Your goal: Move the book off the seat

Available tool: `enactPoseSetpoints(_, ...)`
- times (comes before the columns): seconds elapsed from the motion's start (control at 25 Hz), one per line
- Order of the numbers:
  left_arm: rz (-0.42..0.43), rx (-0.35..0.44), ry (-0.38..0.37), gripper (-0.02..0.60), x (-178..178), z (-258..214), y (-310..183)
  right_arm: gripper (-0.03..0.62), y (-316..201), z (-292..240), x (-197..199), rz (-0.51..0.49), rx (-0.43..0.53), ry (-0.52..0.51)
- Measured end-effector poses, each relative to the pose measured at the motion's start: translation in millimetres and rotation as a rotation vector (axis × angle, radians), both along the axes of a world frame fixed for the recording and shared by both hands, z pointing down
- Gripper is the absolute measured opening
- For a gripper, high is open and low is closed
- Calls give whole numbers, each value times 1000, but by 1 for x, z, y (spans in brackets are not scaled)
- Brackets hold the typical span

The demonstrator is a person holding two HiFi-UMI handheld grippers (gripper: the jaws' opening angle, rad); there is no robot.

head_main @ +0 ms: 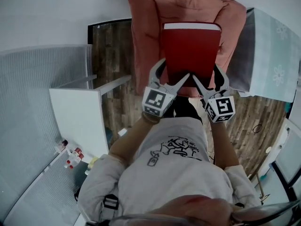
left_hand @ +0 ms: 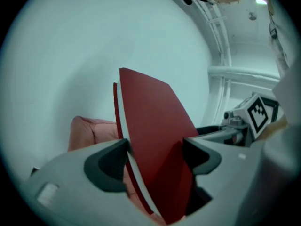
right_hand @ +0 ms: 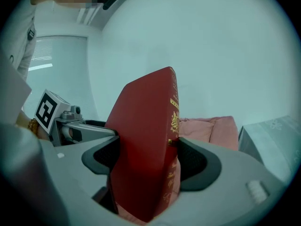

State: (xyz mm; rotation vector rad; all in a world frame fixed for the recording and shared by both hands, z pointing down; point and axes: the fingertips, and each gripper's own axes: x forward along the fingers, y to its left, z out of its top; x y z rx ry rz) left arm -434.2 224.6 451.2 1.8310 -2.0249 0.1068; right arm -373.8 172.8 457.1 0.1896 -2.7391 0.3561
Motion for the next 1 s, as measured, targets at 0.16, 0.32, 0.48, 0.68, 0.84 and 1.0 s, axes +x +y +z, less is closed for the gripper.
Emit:
enactPoseSetpoints(0.16,11,53,-48,364,7,-47,4,390,5,-46,7,17,49,-49)
enactPoseSetpoints(0.32,28,99,-80,364,15,-82,10,387,12,-82,16,29,82,-86)
enactPoseSetpoints(0.48,29,150,-118,364,21,-113,18,385,20,-116,23,39,123,-125)
enactPoseSetpoints(0.68,15,229,-140,364,35,-157,25,379,29,-156,36,55,176,-182)
enactPoseSetpoints(0.84,28,257,-174,364,43,-184,35,379,40,-183,44,54,220,-226)
enactPoseSetpoints(1.0,39,273,-200,364,48,-200,47,379,52,-199,50,71,234,-255)
